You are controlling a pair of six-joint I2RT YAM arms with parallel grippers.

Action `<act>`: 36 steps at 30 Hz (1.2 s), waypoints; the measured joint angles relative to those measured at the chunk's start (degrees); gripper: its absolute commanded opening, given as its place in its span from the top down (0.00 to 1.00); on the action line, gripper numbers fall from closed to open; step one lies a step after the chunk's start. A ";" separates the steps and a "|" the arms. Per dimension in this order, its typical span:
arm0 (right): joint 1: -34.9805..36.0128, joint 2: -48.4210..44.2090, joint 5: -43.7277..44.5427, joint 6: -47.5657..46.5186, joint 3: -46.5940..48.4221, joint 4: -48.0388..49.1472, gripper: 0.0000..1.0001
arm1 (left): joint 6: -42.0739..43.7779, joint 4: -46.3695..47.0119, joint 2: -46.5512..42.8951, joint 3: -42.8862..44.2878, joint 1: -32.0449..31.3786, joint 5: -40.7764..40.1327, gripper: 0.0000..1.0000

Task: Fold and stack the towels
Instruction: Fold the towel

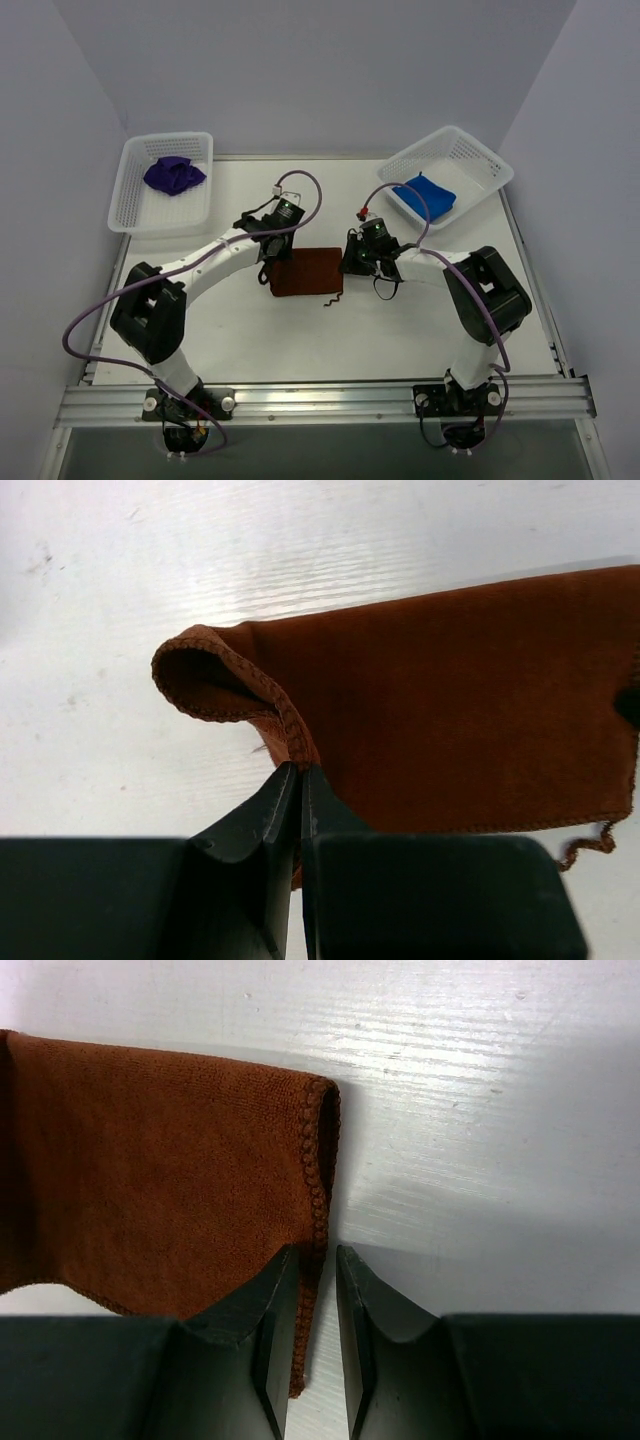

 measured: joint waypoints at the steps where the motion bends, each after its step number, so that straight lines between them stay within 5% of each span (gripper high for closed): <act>1: 0.00 0.02 -0.04 0.02 0.00 0.02 0.82 | 0.28 -0.11 0.72 0.83 -0.70 -0.07 0.98; 18: 0.09 0.07 -0.09 1.25 -0.24 0.35 0.83 | -1.51 -2.01 12.92 12.79 -10.10 0.00 0.98; 36: -0.11 0.04 -1.42 1.49 -1.66 3.19 0.83 | -8.63 -2.34 18.58 16.87 -11.43 3.89 0.98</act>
